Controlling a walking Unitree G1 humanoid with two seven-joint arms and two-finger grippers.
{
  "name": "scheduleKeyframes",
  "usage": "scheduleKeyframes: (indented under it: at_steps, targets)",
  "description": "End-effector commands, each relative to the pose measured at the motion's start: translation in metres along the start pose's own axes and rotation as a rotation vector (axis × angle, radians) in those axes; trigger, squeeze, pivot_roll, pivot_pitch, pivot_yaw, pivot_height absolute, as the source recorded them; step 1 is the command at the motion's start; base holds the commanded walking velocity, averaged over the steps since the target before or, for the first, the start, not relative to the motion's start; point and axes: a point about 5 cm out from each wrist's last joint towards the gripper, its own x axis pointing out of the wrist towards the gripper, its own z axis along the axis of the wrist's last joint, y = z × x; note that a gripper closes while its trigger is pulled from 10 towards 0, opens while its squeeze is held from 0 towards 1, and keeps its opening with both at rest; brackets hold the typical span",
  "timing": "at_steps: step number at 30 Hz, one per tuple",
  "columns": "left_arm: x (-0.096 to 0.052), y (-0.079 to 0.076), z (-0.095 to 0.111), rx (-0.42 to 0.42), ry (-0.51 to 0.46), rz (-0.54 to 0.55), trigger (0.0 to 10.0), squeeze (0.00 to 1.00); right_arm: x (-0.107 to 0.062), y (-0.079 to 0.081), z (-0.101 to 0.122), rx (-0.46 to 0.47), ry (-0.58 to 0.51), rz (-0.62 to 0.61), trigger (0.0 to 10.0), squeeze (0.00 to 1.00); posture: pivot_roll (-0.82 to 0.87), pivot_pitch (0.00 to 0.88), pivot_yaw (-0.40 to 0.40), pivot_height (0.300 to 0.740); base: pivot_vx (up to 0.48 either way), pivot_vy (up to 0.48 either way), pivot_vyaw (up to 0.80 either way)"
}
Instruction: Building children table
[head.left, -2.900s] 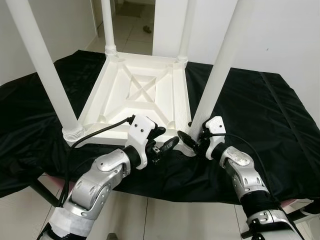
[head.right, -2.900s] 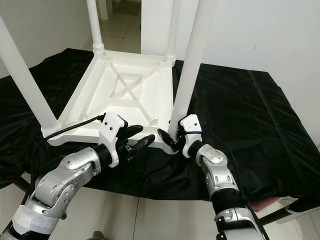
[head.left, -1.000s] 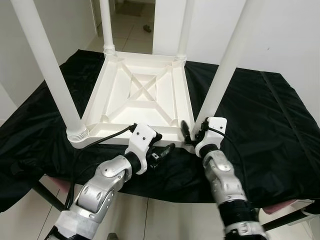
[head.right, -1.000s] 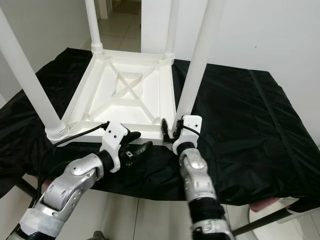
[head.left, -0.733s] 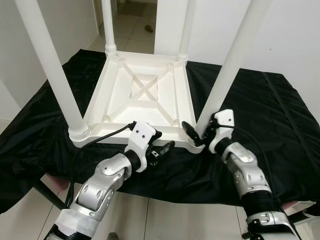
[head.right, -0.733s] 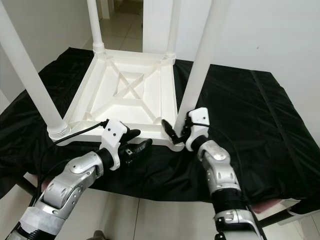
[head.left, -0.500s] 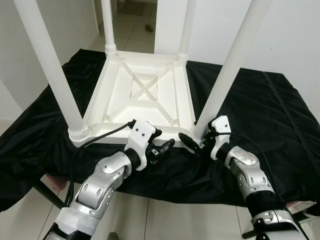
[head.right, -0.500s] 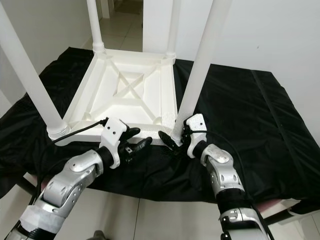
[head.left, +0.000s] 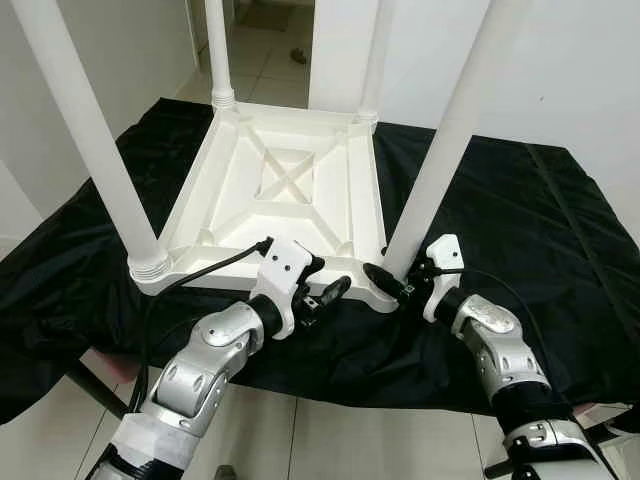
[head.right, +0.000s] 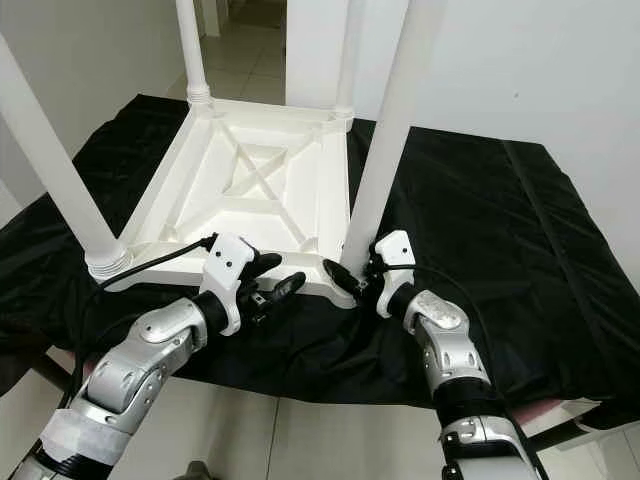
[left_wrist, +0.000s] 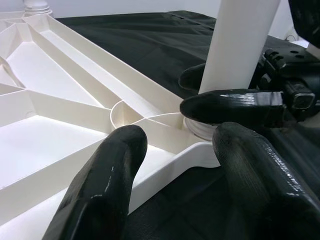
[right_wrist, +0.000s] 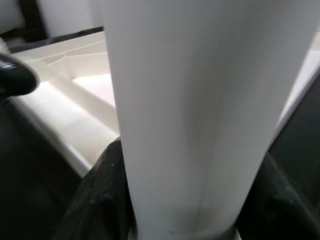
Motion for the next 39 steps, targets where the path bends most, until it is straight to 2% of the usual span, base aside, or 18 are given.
scheduleKeyframes:
  at_steps: [1, 2, 5, 7, 11, 13, 14, 16, 20, 23, 24, 27, 28, 32, 35, 37, 38, 39]
  targets:
    - [-0.001, -0.008, -0.001, -0.012, 0.006, -0.045, 10.0, 0.00, 0.002, 0.010, -0.013, 0.047, 0.048, -0.149, 0.0, 0.00, 0.05, 0.000, -0.042, 0.740, 0.000, 0.000, 0.00]
    - [-0.001, -0.008, -0.001, -0.012, 0.006, -0.045, 10.0, 0.00, 0.002, 0.010, -0.013, 0.047, 0.048, -0.149, 0.0, 0.00, 0.05, 0.000, -0.042, 0.740, 0.000, 0.000, 0.00]
    - [-0.002, -0.011, -0.003, -0.019, 0.009, -0.048, 10.0, 0.00, 0.003, 0.015, -0.014, 0.090, 0.051, -0.260, 0.0, 0.00, 0.05, 0.000, -0.048, 0.740, 0.000, 0.000, 0.00]
    - [-0.003, -0.013, -0.004, -0.024, 0.012, -0.050, 10.0, 0.00, 0.004, 0.019, -0.013, 0.098, 0.057, -0.373, 0.0, 0.00, 0.05, 0.000, -0.055, 0.740, 0.000, 0.000, 0.00]
    - [-0.003, -0.014, -0.005, -0.027, 0.013, -0.051, 10.0, 0.00, 0.004, 0.021, -0.011, 0.081, 0.055, -0.429, 0.0, 0.00, 0.05, 0.000, -0.055, 0.740, 0.000, 0.000, 0.00]
    - [-0.003, -0.014, -0.005, -0.028, 0.012, -0.049, 10.0, 0.00, 0.002, 0.022, -0.011, 0.096, 0.062, -0.576, 0.0, 0.00, 0.06, 0.000, -0.070, 0.740, 0.000, 0.000, 0.00]
    - [-0.003, -0.014, -0.005, -0.028, 0.012, -0.049, 10.0, 0.00, 0.002, 0.022, -0.011, 0.096, 0.062, -0.576, 0.0, 0.00, 0.06, 0.000, -0.070, 0.740, 0.000, 0.000, 0.00]
    - [-0.003, -0.014, -0.004, -0.028, 0.010, -0.045, 10.0, 0.00, 0.001, 0.027, -0.011, 0.120, 0.076, -0.689, 0.0, 0.00, 0.06, 0.000, -0.071, 0.740, 0.000, 0.000, 0.00]
    - [-0.003, -0.013, -0.002, -0.024, 0.006, -0.043, 10.0, 0.00, 0.006, 0.040, -0.009, 0.160, 0.070, -0.677, 0.0, 0.00, 0.06, 0.000, -0.070, 0.740, 0.000, 0.000, 0.00]
    - [-0.003, -0.013, -0.002, -0.021, 0.006, -0.045, 10.0, 0.00, 0.007, 0.040, -0.007, 0.166, 0.068, -0.678, 0.0, 0.00, 0.06, 0.000, -0.066, 0.740, 0.000, 0.000, 0.00]
    - [-0.003, -0.012, -0.002, -0.016, 0.007, -0.047, 10.0, 0.00, 0.009, 0.039, -0.004, 0.169, 0.059, -0.666, 10.0, 0.00, 0.06, 0.000, -0.063, 0.740, 0.000, 0.000, 0.00]
    - [-0.003, -0.012, -0.002, -0.013, 0.009, -0.048, 10.0, 0.00, 0.010, 0.040, -0.003, 0.168, 0.055, -0.653, 10.0, 0.00, 0.06, 0.000, -0.063, 0.740, 0.000, 0.000, 0.00]
    - [-0.003, -0.012, -0.002, -0.013, 0.009, -0.050, 10.0, 0.00, 0.011, 0.041, -0.001, 0.180, 0.034, -0.640, 10.0, 1.00, 0.06, 0.000, -0.061, 0.740, 0.000, 0.000, 0.00]
    - [-0.003, -0.013, -0.002, -0.014, 0.010, -0.054, 10.0, 0.00, 0.010, 0.041, 0.003, 0.193, 0.005, -0.618, 10.0, 1.00, 0.06, 0.000, -0.057, 0.740, 0.000, 0.000, 0.00]
    - [-0.002, -0.014, -0.002, -0.009, 0.016, -0.069, 10.0, 0.00, 0.002, 0.033, 0.008, 0.159, -0.020, -0.456, 10.0, 1.00, 0.05, 0.000, -0.047, 0.740, 0.000, 0.000, 0.00]
    - [-0.002, -0.014, -0.002, -0.008, 0.017, -0.071, 10.0, 0.00, 0.001, 0.033, 0.008, 0.151, -0.018, -0.429, 10.0, 1.00, 0.05, 0.000, -0.047, 0.740, 0.000, 0.000, 0.00]
    - [-0.001, -0.013, -0.002, -0.006, 0.016, -0.073, 10.0, 0.00, -0.002, 0.030, 0.009, 0.134, -0.021, -0.383, 10.0, 0.00, 0.04, 0.000, -0.045, 0.740, 0.000, 0.000, 0.00]
    - [-0.001, -0.013, -0.001, -0.005, 0.015, -0.074, 10.0, 0.00, -0.005, 0.026, 0.009, 0.098, -0.015, -0.327, 10.0, 0.00, 0.04, 0.000, -0.042, 0.740, 0.000, 0.000, 0.00]
